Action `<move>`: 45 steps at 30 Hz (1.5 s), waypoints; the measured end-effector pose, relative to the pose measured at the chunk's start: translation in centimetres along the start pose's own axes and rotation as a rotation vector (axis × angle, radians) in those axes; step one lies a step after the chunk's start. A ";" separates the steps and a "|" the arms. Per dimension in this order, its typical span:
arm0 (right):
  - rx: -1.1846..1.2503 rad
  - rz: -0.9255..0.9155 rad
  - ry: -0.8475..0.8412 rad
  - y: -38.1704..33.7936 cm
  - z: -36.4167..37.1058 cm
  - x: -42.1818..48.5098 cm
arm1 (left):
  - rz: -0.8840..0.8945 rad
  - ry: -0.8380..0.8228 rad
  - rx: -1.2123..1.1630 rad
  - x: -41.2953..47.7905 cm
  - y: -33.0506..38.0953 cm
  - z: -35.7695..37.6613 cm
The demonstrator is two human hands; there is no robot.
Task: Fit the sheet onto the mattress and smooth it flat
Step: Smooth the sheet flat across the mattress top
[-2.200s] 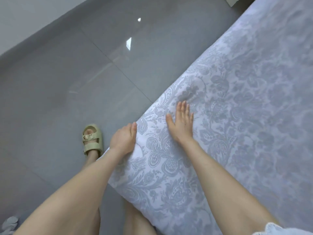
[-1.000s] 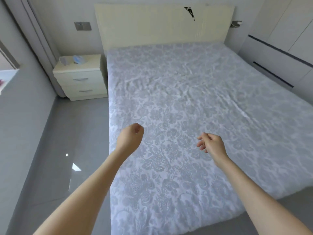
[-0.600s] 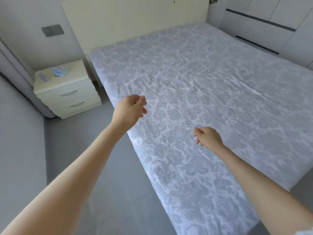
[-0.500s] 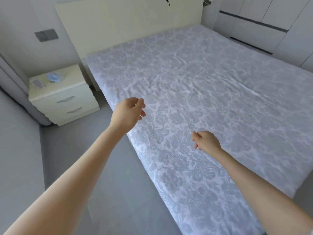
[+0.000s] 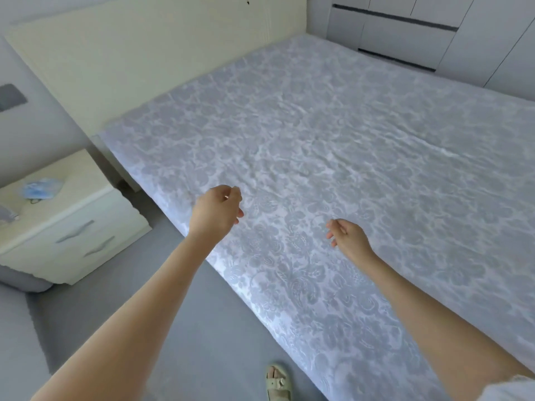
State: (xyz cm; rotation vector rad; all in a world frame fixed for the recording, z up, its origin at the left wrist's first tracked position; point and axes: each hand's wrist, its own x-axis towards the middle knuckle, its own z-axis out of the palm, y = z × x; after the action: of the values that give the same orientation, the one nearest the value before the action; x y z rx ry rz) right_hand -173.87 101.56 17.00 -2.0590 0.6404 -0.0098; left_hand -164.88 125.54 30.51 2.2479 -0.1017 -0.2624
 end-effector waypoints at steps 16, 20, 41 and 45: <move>0.114 0.271 0.073 -2.3 17.7 31.2 | 0.303 -0.278 0.381 41.7 -19.8 6.0; 0.058 0.214 0.117 0.3 20.5 39.4 | 0.533 -0.350 0.476 50.1 -23.8 11.5; -0.442 -0.543 -0.292 3.8 33.4 31.3 | 0.640 -0.547 0.832 49.1 -37.1 11.0; -0.535 -0.259 -0.025 1.6 28.0 42.1 | 0.774 -0.355 0.806 56.5 -31.9 12.5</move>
State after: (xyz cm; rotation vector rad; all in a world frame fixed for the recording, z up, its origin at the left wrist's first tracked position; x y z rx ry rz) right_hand -131.09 104.40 -9.88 -2.6440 0.3797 0.0415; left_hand -113.09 127.29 -10.52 2.6834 -1.4465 -0.2066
